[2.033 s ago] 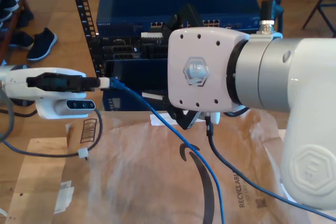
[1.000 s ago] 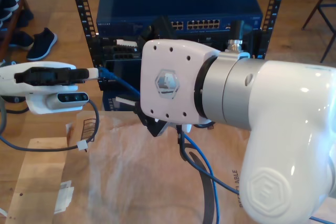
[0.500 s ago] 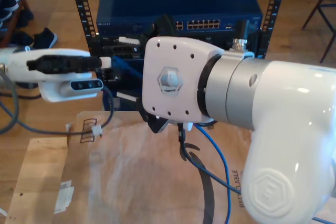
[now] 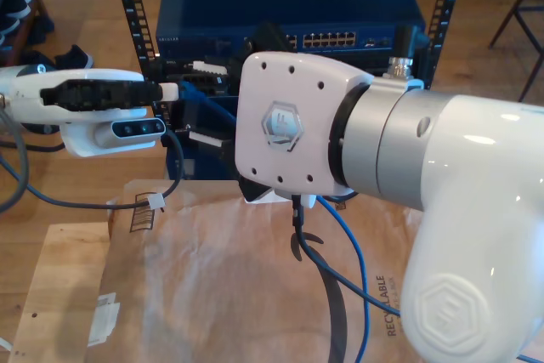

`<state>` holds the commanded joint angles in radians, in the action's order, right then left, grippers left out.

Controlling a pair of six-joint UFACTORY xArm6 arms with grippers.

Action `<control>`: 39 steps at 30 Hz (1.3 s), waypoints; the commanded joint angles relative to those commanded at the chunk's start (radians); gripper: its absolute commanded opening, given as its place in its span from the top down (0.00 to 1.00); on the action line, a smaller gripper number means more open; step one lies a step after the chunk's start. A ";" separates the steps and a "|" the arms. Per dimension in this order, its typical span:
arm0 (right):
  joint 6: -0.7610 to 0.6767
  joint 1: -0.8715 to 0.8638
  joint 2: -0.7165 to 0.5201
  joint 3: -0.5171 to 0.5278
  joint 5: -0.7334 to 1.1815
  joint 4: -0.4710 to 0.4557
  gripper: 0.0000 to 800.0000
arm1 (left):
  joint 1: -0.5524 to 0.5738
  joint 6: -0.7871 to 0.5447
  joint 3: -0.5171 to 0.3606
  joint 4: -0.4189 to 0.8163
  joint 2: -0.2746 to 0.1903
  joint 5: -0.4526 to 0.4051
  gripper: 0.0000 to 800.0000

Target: Grab the cable and plug it in

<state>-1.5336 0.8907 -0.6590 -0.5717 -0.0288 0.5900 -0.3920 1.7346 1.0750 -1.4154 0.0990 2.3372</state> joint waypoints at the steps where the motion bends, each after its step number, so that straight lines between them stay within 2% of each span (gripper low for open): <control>1: 0.002 0.000 -0.002 0.000 0.000 0.000 0.40 | 0.002 0.000 0.002 0.000 0.000 0.000 0.97; 12: 0.002 0.003 0.000 0.000 0.000 -0.002 0.43 | 0.005 0.002 0.005 0.005 0.002 0.000 0.97; 39: 0.002 0.003 0.000 0.000 -0.014 -0.005 0.61 | 0.009 -0.002 -0.005 0.005 -0.009 0.008 0.97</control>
<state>-1.5321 0.8938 -0.6590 -0.5717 -0.0426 0.5854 -0.3828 1.7331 1.0704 -1.4108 0.0898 2.3449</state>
